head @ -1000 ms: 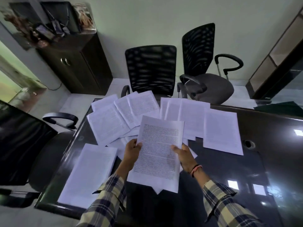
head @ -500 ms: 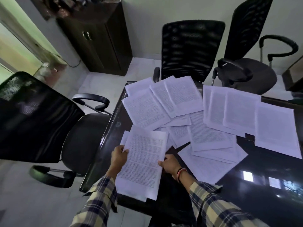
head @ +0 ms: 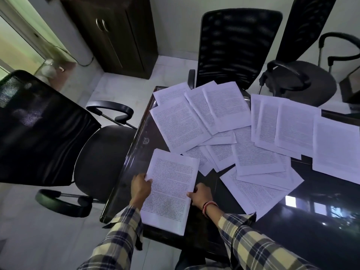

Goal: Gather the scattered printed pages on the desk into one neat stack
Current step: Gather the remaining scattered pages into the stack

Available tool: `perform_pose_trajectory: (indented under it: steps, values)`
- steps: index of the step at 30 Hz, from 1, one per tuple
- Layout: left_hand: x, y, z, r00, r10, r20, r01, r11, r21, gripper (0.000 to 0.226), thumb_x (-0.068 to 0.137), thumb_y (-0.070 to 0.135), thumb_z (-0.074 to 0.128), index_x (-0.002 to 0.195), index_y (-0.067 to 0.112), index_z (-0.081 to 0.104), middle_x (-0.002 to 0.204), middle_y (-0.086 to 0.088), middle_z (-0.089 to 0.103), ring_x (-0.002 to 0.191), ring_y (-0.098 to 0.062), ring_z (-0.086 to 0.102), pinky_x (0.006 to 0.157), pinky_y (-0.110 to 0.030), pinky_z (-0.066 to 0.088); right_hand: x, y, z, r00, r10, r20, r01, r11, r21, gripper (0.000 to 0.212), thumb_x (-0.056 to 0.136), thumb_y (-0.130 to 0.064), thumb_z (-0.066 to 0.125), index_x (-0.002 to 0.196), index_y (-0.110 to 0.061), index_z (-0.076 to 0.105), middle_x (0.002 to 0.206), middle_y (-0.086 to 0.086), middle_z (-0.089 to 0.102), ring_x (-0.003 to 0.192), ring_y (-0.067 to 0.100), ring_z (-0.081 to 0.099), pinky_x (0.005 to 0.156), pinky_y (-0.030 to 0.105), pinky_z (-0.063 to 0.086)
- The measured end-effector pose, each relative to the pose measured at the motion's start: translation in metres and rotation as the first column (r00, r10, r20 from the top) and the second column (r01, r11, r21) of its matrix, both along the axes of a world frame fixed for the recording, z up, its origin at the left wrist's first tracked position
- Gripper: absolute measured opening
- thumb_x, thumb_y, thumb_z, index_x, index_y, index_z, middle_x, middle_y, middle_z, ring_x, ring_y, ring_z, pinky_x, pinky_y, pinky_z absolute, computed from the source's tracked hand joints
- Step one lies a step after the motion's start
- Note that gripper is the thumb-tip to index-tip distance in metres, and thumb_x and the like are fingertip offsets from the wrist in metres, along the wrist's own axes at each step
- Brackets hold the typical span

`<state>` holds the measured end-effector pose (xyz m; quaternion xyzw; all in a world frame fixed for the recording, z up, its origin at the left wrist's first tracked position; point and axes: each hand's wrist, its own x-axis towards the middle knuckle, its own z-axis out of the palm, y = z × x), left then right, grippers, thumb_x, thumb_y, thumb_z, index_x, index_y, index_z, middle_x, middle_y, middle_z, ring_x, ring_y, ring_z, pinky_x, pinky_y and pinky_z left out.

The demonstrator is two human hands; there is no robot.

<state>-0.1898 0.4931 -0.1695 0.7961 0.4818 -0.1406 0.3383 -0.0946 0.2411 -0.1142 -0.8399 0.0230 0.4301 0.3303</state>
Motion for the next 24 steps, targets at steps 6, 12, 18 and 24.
perform_pose_trajectory:
  steps: [6,12,18,24]
  values:
    - [0.005,-0.02,0.046,1.0,0.018,0.023,-0.017,0.999,-0.034,0.013,0.091,0.017,0.073,0.101,0.011,0.077,0.098,-0.004,0.077,0.086,-0.024,0.073,0.084,-0.04,0.062,-0.003,0.004,-0.007,1.0,-0.022,-0.003,0.022,1.0,-0.004,0.027,0.091,-0.015,0.075,0.111,-0.001,0.063,0.121,0.012,0.068,0.111,0.028,0.067,0.091,0.034,0.057]
    - [0.012,-0.047,0.053,0.999,0.035,-0.017,-0.037,0.994,-0.1,0.008,0.089,0.014,0.08,0.095,0.013,0.075,0.092,-0.003,0.073,0.081,-0.018,0.069,0.074,-0.032,0.054,0.0,-0.029,-0.008,0.994,-0.095,-0.056,0.095,0.995,-0.013,0.024,0.085,-0.016,0.08,0.092,-0.013,0.057,0.112,0.008,0.067,0.104,0.027,0.069,0.088,0.043,0.061]
    - [0.025,-0.084,0.045,0.999,-0.012,-0.049,0.005,0.99,-0.139,0.014,0.084,0.015,0.084,0.085,0.016,0.07,0.088,-0.002,0.07,0.079,-0.017,0.068,0.076,-0.038,0.06,0.01,-0.075,-0.005,0.995,-0.098,-0.02,0.096,0.993,-0.066,0.03,0.084,-0.019,0.08,0.081,-0.016,0.051,0.093,0.002,0.06,0.089,0.02,0.062,0.07,0.028,0.051]
    - [0.047,-0.104,0.048,0.985,-0.105,-0.135,0.089,0.989,-0.118,0.02,0.079,0.015,0.08,0.092,0.008,0.068,0.106,-0.011,0.069,0.091,-0.027,0.067,0.084,-0.046,0.06,0.019,-0.113,0.001,0.99,-0.136,-0.049,0.135,0.991,-0.027,0.036,0.084,-0.029,0.081,0.078,-0.011,0.05,0.085,0.007,0.061,0.075,0.024,0.067,0.053,0.033,0.059]
